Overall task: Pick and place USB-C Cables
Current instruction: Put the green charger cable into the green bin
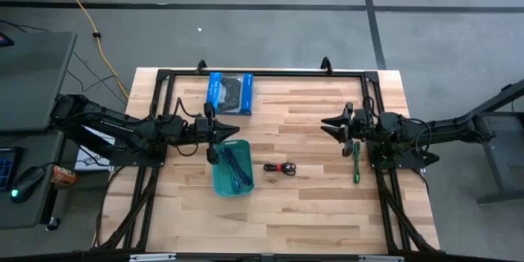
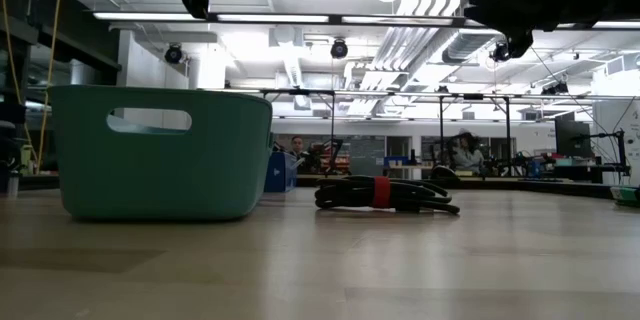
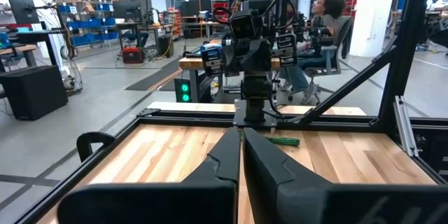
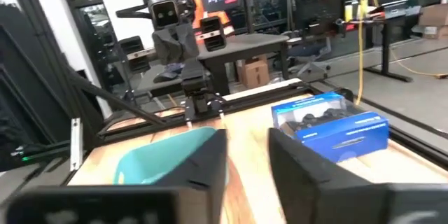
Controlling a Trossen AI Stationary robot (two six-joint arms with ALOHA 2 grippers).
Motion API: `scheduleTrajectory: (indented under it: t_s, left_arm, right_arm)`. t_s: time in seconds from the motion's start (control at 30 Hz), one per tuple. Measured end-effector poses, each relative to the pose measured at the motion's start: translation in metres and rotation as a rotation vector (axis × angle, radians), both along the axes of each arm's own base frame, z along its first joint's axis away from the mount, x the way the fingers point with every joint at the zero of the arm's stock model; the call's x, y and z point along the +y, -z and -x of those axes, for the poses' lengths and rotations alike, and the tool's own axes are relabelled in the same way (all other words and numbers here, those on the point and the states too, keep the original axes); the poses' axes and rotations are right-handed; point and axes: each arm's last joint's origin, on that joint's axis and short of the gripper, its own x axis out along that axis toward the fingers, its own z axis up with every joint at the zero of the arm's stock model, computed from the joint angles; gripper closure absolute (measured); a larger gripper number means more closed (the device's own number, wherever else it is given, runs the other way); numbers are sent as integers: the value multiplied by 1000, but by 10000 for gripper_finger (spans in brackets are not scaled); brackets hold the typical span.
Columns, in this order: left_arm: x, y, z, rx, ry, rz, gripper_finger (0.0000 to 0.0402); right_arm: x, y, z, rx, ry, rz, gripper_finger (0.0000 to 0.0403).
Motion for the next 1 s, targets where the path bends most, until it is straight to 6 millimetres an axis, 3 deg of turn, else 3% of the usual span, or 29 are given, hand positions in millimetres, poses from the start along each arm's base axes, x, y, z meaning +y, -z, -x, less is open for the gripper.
scheduleTrajectory:
  t_s: [0.2, 0.3, 0.63, 0.8, 1.0]
  left_arm:
    - [0, 0, 0, -2, -4, 8, 401]
    - [0, 0, 0, -2, -5, 8, 401]
    - [0, 0, 0, -2, -7, 7, 401]
    - [0, 0, 0, -1, -7, 0, 401]
    - [0, 0, 0, 0, -7, 0, 401]
  right_arm:
    - [-1, 0, 0, -3, 35, -29, 196]
    - [-1, 1, 0, 3, 38, -27, 161]
    - [-2, 0, 0, 8, 87, -60, 147]
    - [-5, -29, -1, 95, 167, -120, 146]
    - [-10, -85, -5, 253, 395, -94, 146]
